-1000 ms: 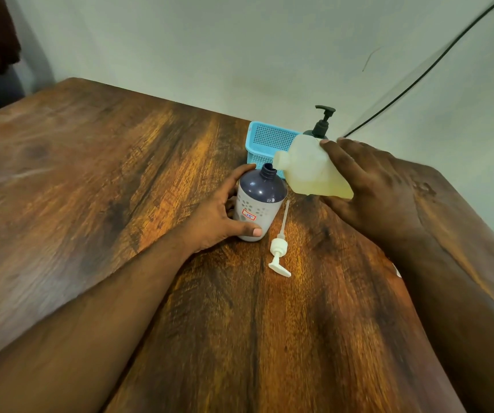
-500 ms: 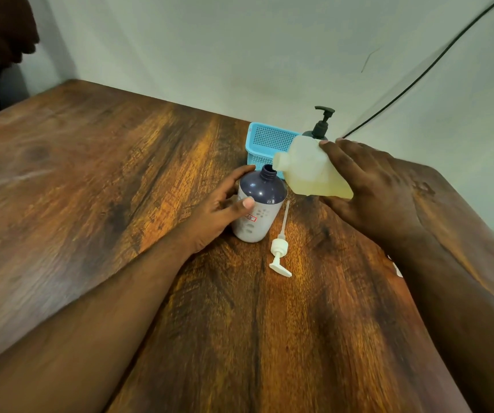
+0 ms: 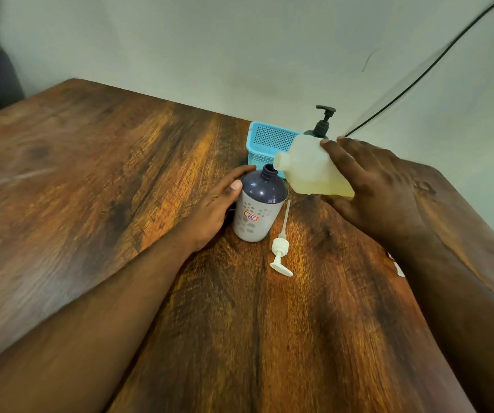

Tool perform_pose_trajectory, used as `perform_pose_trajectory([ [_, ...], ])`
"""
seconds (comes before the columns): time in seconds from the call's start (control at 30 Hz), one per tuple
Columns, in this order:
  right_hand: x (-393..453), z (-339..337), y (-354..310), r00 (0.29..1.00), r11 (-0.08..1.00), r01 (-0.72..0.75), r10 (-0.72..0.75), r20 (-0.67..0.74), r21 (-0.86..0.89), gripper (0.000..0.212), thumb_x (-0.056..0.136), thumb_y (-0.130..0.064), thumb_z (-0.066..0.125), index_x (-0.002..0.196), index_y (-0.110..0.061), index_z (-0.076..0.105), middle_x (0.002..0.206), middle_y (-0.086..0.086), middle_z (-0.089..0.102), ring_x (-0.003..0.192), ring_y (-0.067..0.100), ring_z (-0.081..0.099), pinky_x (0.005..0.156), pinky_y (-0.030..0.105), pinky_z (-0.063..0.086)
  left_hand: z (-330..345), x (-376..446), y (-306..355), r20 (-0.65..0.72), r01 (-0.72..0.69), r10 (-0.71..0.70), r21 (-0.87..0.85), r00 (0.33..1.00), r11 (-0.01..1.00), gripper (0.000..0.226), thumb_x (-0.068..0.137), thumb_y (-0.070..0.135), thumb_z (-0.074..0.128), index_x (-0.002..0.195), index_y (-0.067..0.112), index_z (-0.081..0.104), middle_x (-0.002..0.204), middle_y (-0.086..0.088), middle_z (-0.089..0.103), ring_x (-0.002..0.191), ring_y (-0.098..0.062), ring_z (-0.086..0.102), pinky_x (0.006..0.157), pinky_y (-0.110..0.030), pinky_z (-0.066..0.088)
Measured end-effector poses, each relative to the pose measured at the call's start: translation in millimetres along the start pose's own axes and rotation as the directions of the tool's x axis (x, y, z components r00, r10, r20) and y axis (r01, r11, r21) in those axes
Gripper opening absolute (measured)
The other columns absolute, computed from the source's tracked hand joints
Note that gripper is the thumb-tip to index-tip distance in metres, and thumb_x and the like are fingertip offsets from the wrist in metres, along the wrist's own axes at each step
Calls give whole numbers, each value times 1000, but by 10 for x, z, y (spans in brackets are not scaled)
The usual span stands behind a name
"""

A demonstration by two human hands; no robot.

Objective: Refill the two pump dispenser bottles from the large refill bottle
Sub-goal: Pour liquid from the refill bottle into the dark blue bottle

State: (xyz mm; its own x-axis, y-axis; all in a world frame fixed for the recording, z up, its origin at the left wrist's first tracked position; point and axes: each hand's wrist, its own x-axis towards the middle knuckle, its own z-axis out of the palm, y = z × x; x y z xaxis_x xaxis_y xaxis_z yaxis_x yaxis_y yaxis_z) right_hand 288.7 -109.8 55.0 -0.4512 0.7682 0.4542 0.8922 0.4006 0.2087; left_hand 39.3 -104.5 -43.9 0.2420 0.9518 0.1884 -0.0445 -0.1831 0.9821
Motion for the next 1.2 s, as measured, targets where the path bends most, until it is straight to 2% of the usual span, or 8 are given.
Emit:
perform_pose_trajectory([
  [0.33,8,3,12,1000,1000,8,-8,-10,-7,85,78,-35,77,148,-21,30,146,16,42,130,39,42,100,56,40,-11,1,-1,-7,13,-13,1,1000,1000,38,108,23,30,143,31,42,131,23,53,111,18,55,84,-8,49],
  [0.57,16,8,18,999,999,22,-23,-26,-31,85,78,-36,76,148,-21,31,146,16,42,130,39,42,104,55,35,-24,4,-18,-17,32,-32,-6,999,999,37,107,28,32,139,41,45,137,21,54,122,7,53,90,-17,48],
  [0.77,19,7,31,999,999,27,-29,-37,-40,84,78,-37,76,148,-21,31,145,16,43,130,40,42,105,55,35,-12,-12,25,-9,27,-27,-8,1000,1000,36,108,25,31,140,37,43,129,28,52,107,22,55,79,-6,48],
  [1.2,23,20,45,998,998,37,-40,-54,-55,84,78,-37,76,147,-20,32,145,17,43,130,40,42,105,54,34,-9,-22,45,-11,24,-24,-17,1000,1000,35,107,25,32,138,39,44,127,29,52,105,23,55,79,-4,48],
])
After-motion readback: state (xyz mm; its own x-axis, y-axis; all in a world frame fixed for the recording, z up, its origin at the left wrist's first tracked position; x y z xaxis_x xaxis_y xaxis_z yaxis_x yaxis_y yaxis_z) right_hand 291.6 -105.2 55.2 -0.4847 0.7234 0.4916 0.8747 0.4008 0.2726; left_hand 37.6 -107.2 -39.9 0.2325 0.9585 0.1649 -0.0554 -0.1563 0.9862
